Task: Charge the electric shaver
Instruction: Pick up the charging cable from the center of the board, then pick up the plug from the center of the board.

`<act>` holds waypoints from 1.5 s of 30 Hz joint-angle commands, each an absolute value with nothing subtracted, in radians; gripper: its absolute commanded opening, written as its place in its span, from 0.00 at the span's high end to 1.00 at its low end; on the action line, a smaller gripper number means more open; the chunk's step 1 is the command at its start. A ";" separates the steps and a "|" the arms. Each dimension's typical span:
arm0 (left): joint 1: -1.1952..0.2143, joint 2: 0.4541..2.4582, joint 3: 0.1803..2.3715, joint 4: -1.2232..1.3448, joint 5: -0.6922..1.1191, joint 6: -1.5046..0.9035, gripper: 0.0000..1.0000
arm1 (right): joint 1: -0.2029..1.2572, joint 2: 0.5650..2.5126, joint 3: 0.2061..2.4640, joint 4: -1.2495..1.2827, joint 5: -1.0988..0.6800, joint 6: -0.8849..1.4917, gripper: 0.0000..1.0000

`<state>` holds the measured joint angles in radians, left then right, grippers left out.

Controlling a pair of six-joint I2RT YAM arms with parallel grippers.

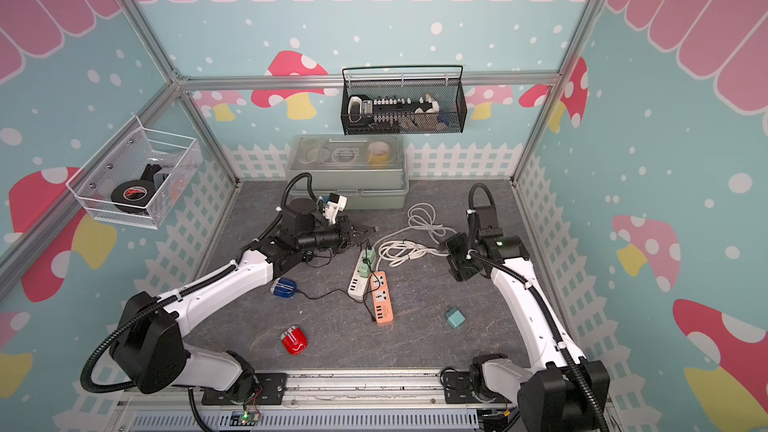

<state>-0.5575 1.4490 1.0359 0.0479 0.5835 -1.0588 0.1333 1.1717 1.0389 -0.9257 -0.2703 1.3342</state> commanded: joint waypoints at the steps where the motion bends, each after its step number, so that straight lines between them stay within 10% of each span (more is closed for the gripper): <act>1: -0.556 1.414 0.990 0.161 0.616 -1.226 1.00 | 0.115 1.185 0.896 -1.158 -0.153 1.207 0.34; 21: -0.558 1.411 0.943 0.242 0.692 -1.319 1.00 | 0.137 1.376 0.890 -1.019 0.000 0.790 0.17; 29: -0.556 1.404 0.940 0.251 0.692 -1.325 1.00 | 0.145 1.435 0.805 -0.819 -0.205 0.751 0.05; 45: -0.549 1.417 0.948 0.258 0.697 -1.329 1.00 | 0.222 1.348 0.723 -0.854 -0.255 0.958 0.18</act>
<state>-0.5564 1.4101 0.9401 0.2207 0.6857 -1.3151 0.2173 1.3506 0.7136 -0.8082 -0.2794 0.9245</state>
